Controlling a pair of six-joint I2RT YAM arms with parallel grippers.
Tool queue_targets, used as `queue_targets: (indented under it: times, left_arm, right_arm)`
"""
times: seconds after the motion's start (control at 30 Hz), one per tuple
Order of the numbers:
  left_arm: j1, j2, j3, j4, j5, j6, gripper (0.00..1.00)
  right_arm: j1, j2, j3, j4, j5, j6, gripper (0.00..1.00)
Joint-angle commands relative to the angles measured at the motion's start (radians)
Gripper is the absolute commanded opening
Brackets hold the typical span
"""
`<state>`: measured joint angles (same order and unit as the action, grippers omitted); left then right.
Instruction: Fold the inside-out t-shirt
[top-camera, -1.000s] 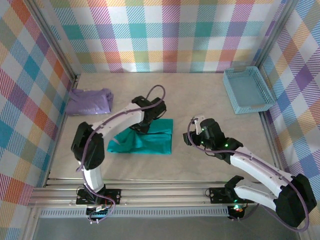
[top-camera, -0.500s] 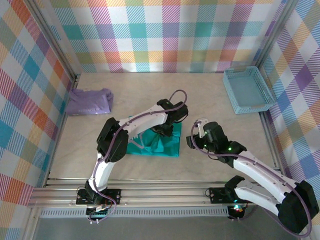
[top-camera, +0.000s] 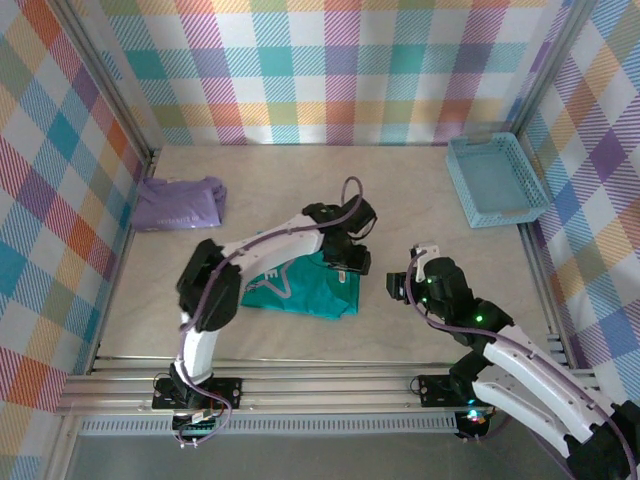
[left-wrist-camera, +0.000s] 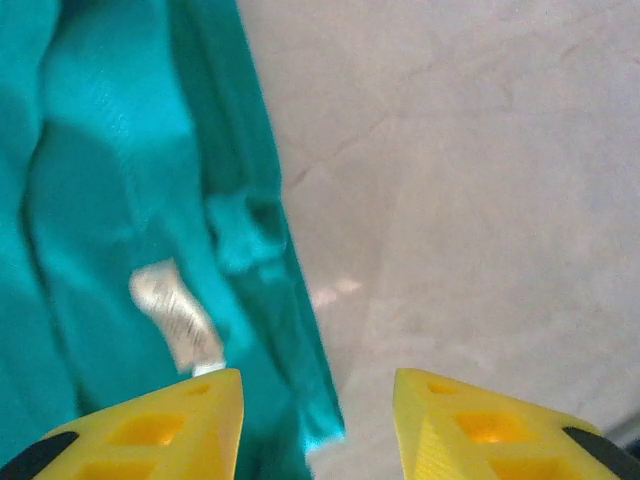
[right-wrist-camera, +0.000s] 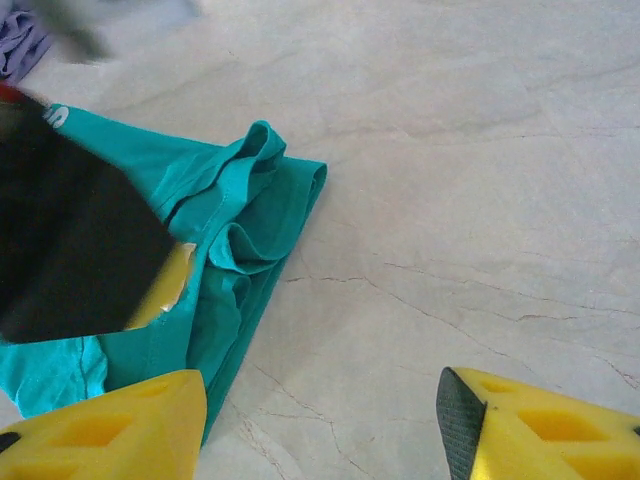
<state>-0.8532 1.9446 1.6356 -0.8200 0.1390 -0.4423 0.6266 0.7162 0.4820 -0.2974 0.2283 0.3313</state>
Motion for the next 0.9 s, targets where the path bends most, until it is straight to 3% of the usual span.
queue_targets:
  times: [0.0,0.13,0.23,0.33,0.43,0.67,0.87]
  left_arm:
    - [0.081,-0.22,-0.191,0.098,0.016,-0.048,0.46]
    - [0.23,-0.353,-0.386,0.172,0.031,-0.075,0.46]
    - [0.353,-0.387,-0.441,0.211,0.014,-0.067,0.47]
    - [0.46,-0.347,-0.454,0.266,0.034,-0.069,0.48]
    - [0.518,-0.261,-0.439,0.291,0.021,-0.062,0.48]
    - [0.548,-0.146,-0.473,0.282,0.027,-0.016,0.48]
    - [0.523,-0.284,-0.676,0.301,0.064,-0.012,0.49]
  right_arm:
    - [-0.008,0.087,0.018,0.083,-0.089,0.026,0.64]
    - [0.026,0.301,0.073,0.189,-0.264,0.082,0.63]
    - [0.143,0.449,0.138,0.225,-0.274,0.08,0.62]
    - [0.247,0.59,0.233,0.227,-0.305,0.068,0.59]
    - [0.29,0.728,0.308,0.221,-0.346,0.084,0.54]
    - [0.241,0.88,0.369,0.083,-0.35,0.13,0.39]
    - [0.096,0.934,0.442,-0.066,-0.333,0.073,0.37]
